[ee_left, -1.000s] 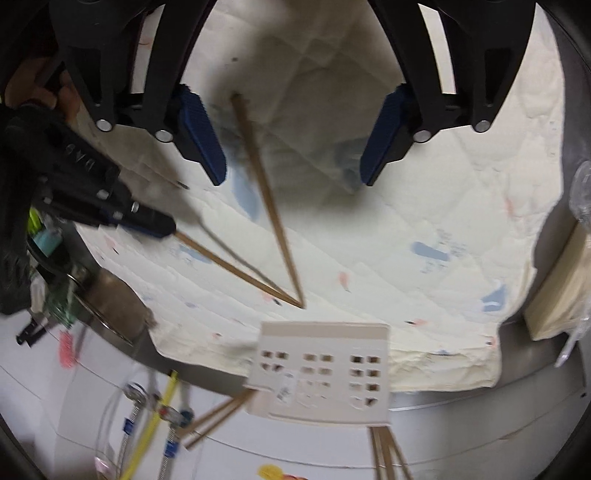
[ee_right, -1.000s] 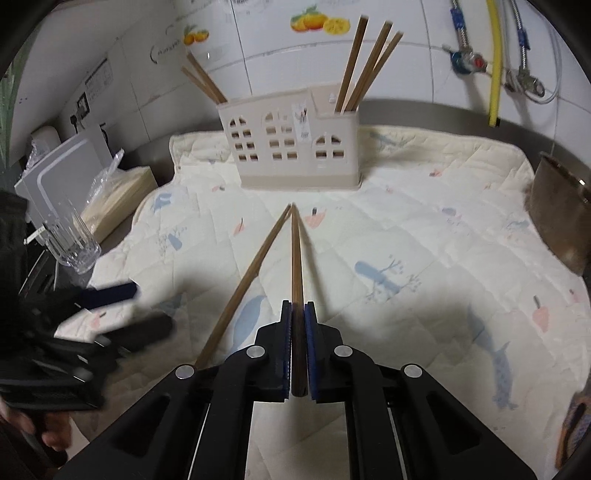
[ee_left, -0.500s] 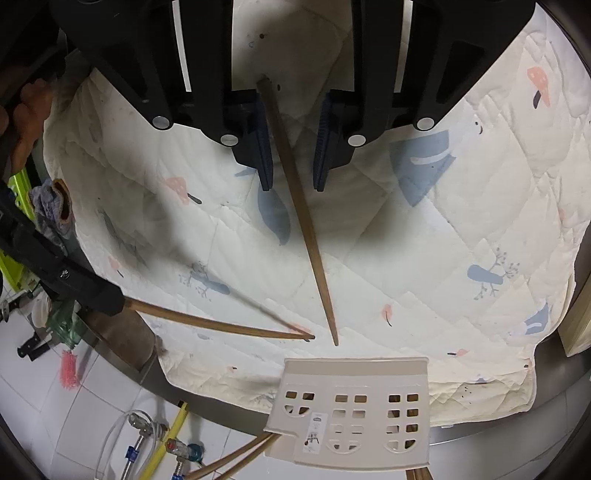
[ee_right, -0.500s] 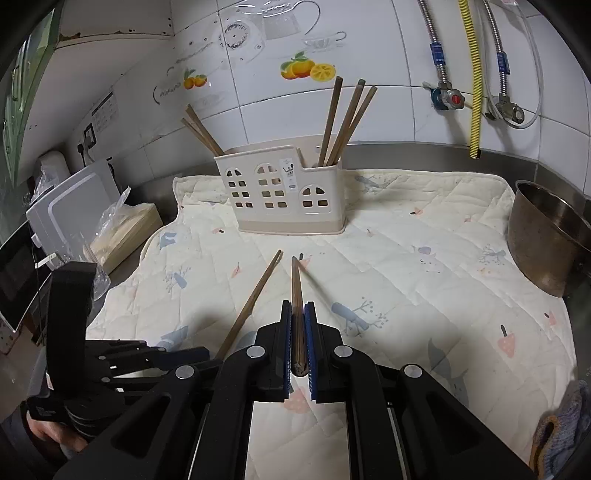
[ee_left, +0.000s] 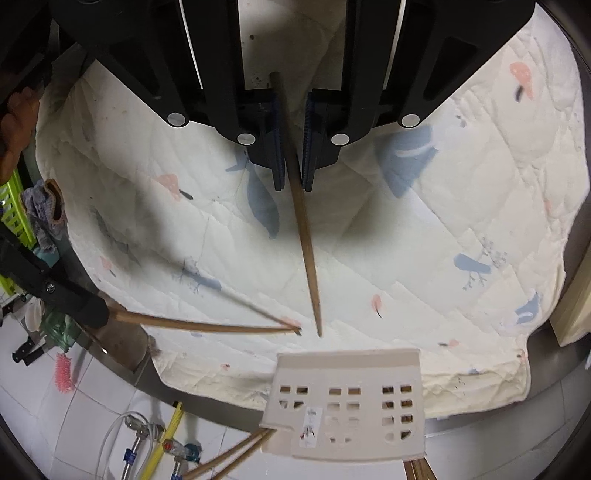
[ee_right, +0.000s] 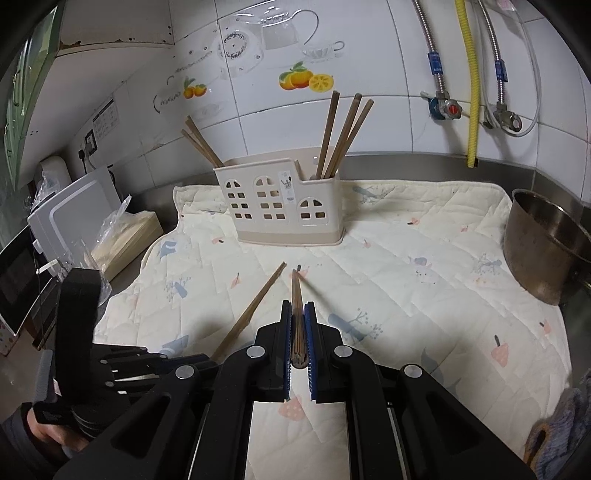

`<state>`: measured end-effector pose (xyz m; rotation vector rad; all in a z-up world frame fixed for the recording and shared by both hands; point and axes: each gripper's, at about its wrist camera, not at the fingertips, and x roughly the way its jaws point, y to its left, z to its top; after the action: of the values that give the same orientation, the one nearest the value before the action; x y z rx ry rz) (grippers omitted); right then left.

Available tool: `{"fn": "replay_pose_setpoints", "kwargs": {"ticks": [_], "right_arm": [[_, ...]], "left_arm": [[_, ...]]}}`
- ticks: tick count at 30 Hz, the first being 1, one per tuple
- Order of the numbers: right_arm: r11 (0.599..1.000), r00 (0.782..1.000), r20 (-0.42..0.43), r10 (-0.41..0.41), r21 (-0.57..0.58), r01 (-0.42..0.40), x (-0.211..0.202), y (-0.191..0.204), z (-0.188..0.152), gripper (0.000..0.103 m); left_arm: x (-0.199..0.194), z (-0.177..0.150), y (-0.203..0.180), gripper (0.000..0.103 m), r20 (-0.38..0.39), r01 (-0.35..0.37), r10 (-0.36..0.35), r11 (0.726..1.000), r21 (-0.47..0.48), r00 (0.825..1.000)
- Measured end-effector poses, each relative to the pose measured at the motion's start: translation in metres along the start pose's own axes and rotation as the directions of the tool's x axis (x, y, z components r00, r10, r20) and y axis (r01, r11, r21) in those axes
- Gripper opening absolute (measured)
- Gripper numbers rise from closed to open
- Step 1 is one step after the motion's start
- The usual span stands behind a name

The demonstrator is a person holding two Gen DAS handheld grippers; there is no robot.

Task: Organize utensils
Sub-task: 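Close the left tool on a loose chopstick while the right tool grasps the last one, then raise the left tool's chopstick upright into the holder while the right tool inserts its own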

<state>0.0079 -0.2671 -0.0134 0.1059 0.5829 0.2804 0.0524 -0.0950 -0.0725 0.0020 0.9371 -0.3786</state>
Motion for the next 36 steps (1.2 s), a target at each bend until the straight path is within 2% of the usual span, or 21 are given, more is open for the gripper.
{"fn": "replay_pose_setpoints", "kwargs": {"ticks": [5, 9, 15, 20, 29, 36], "right_arm": [[1.000, 1.000, 0.017, -0.005, -0.020, 0.005, -0.005, -0.001, 0.010, 0.007], [0.998, 0.999, 0.037, -0.006, -0.059, 0.008, -0.009, 0.003, 0.024, 0.007], [0.994, 0.998, 0.057, 0.020, -0.112, -0.013, -0.013, 0.008, 0.055, 0.007], [0.988, 0.997, 0.046, 0.054, -0.149, -0.047, -0.011, 0.011, 0.083, 0.006], [0.971, 0.996, 0.039, 0.081, -0.229, -0.070, -0.004, 0.023, 0.134, 0.006], [0.966, 0.994, 0.067, 0.085, -0.248, -0.066, -0.003, 0.025, 0.178, 0.006]], "left_arm": [[-0.026, 0.013, 0.009, 0.007, 0.061, -0.017, 0.016, 1.000, 0.014, 0.998], [-0.054, 0.036, 0.015, 0.006, 0.143, -0.044, 0.036, 0.998, 0.050, 0.989], [-0.076, 0.070, 0.018, 0.006, 0.219, -0.046, 0.024, 0.995, 0.094, 0.975], [-0.087, 0.093, 0.022, 0.006, 0.236, -0.003, -0.023, 0.994, 0.109, 0.972], [-0.100, 0.132, 0.031, 0.006, 0.254, 0.028, -0.057, 0.993, 0.116, 0.965], [-0.127, 0.170, 0.026, 0.006, 0.308, 0.013, -0.061, 0.988, 0.156, 0.950]]}}
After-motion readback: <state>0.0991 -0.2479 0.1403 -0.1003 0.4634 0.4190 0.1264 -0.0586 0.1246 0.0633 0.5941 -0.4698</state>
